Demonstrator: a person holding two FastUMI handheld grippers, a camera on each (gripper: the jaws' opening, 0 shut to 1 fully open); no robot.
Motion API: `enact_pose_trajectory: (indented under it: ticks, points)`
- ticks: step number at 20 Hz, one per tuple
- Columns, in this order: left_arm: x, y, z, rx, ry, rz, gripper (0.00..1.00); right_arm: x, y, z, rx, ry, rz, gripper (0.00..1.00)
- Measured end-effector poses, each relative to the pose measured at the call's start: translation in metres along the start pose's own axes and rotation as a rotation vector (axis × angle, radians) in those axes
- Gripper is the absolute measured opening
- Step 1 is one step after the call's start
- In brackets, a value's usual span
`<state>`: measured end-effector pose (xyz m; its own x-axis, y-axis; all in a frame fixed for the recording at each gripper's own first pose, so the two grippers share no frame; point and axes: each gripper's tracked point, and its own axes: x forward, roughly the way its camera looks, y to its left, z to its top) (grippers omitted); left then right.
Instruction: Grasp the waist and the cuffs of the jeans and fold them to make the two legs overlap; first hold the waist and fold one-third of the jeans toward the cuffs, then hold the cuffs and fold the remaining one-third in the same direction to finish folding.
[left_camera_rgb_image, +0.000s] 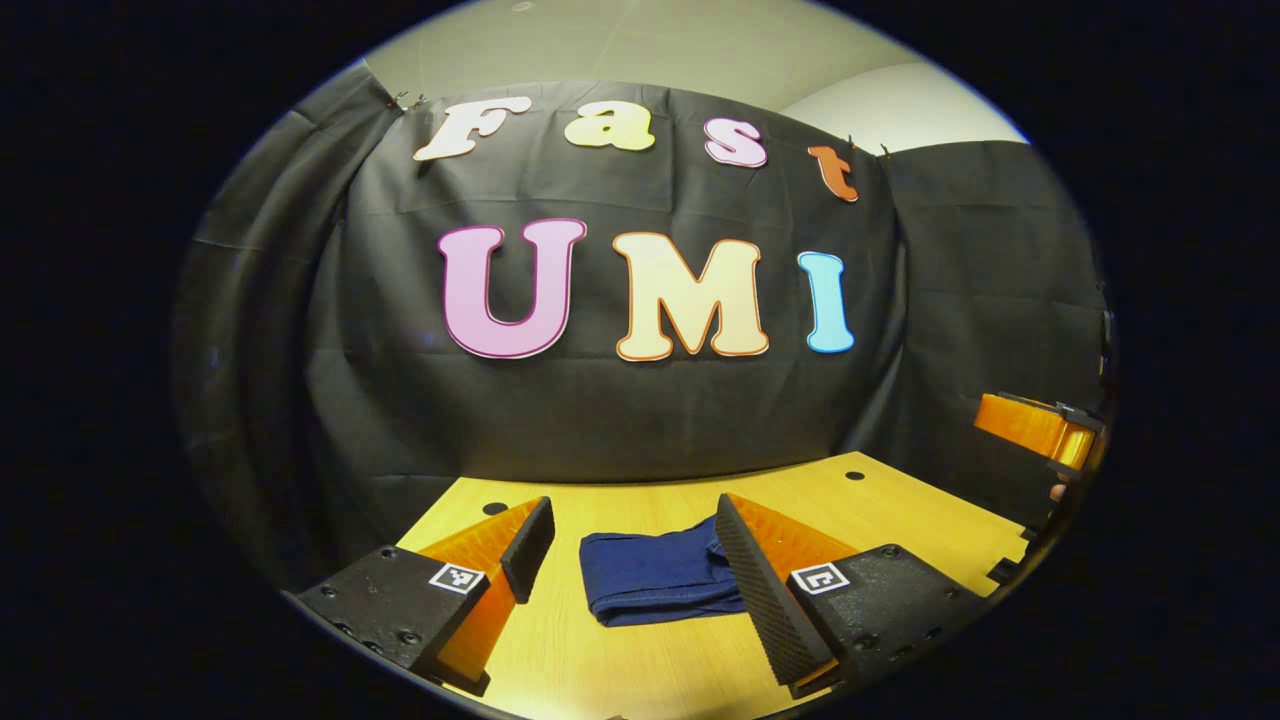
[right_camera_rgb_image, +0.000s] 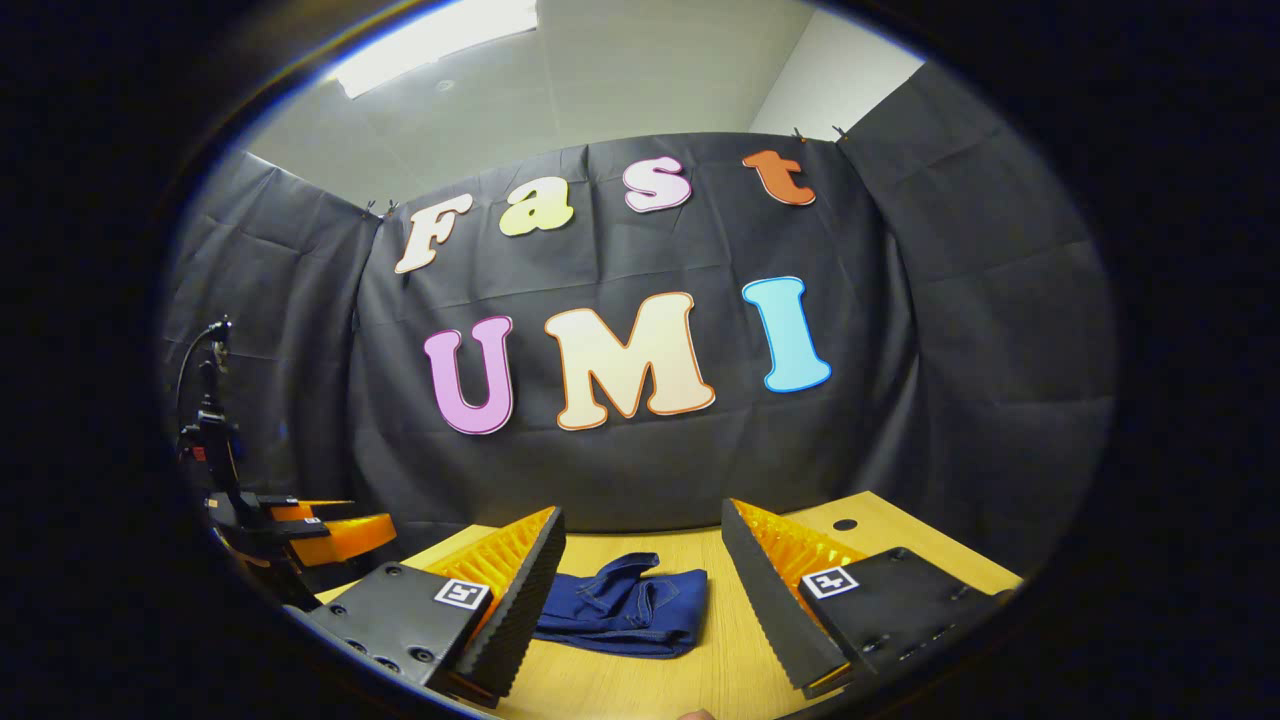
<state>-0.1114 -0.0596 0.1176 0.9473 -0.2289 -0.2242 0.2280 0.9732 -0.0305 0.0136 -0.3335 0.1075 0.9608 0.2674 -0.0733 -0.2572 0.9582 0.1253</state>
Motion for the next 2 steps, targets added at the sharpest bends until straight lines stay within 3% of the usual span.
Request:
enact_pose_trajectory:
  ticks: [2]
  points:
    - [-0.0101, 0.0031, 0.0062, -0.012, -0.016, -0.002, 0.94, -0.0081, 0.0076, 0.0027, -0.012, 0.001, 0.0, 0.97]
